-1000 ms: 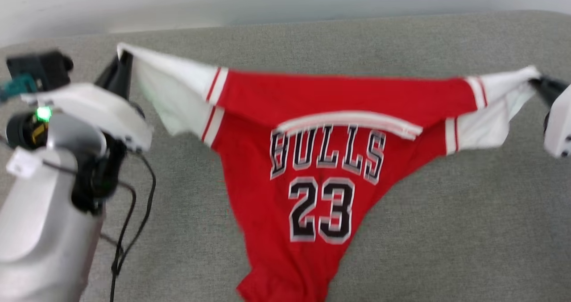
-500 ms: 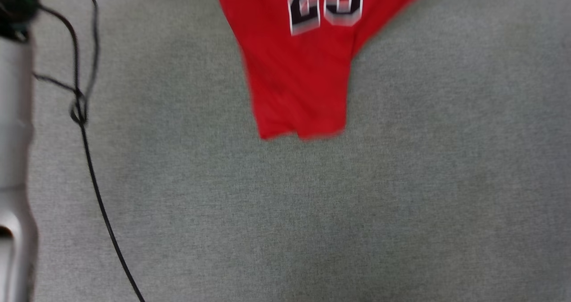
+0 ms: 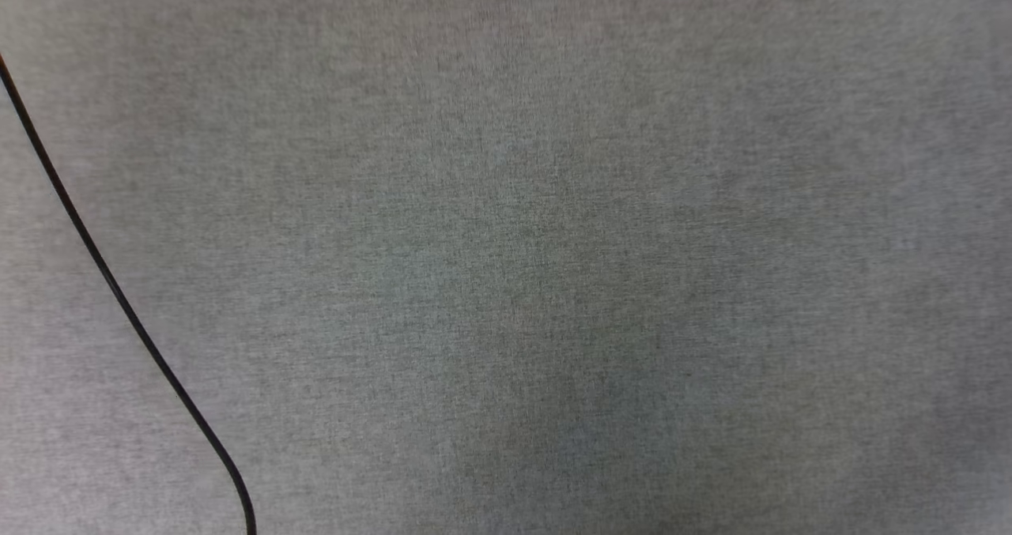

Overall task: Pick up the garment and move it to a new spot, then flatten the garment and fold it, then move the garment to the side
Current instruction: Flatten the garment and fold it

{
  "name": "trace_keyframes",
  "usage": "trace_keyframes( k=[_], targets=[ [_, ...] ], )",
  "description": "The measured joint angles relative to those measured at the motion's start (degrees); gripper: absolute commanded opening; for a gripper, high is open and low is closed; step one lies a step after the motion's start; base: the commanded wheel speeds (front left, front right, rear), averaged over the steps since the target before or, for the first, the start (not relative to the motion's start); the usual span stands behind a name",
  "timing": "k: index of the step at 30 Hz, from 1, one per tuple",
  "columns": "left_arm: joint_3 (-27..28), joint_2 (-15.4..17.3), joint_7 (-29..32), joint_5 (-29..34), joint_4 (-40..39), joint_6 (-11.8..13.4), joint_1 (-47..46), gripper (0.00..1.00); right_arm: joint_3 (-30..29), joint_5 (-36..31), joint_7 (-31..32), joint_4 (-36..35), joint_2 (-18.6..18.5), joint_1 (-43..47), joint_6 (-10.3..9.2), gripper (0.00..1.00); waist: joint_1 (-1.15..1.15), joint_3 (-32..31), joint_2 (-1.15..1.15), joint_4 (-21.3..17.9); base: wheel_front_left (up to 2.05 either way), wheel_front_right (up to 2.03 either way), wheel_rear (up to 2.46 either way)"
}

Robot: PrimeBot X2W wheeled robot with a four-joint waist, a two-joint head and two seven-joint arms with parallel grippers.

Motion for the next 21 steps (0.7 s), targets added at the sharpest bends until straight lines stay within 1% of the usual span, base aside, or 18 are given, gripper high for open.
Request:
trace_keyframes(
  k=[4,10,16,21],
  targets=[
    [-0.2,-0.4,-0.7,-0.5,2.3,-0.6,0.1,0.0,1.7,0.2,-1.5,2.4,1.5,-0.3,-0.01,0.0,0.0,3.2,0.0,0.1,0.0,0.0,0.0],
    [-0.3,-1.1,-2.7,-1.7,7.1,-2.5,2.5,0.0,4.5,2.0,-4.7,7.7,3.7,0.2,-0.01,0.0,0.0,6.0,0.0,-0.2,0.0,0.0,0.0],
    [-0.1,-2.7,-6.0,-3.7,12.8,-5.5,7.8,0.0,7.7,5.0,-8.5,14.2,5.5,4.9,-0.03,0.0,0.0,4.6,0.0,-0.4,0.0,0.0,0.0],
    [-0.2,-4.1,-8.8,-5.2,16.3,-7.5,15.7,0.0,11.7,8.5,-11.8,17.8,6.1,12.9,-0.03,0.0,0.0,1.3,0.0,-0.4,0.0,0.0,0.0]
  ],
)
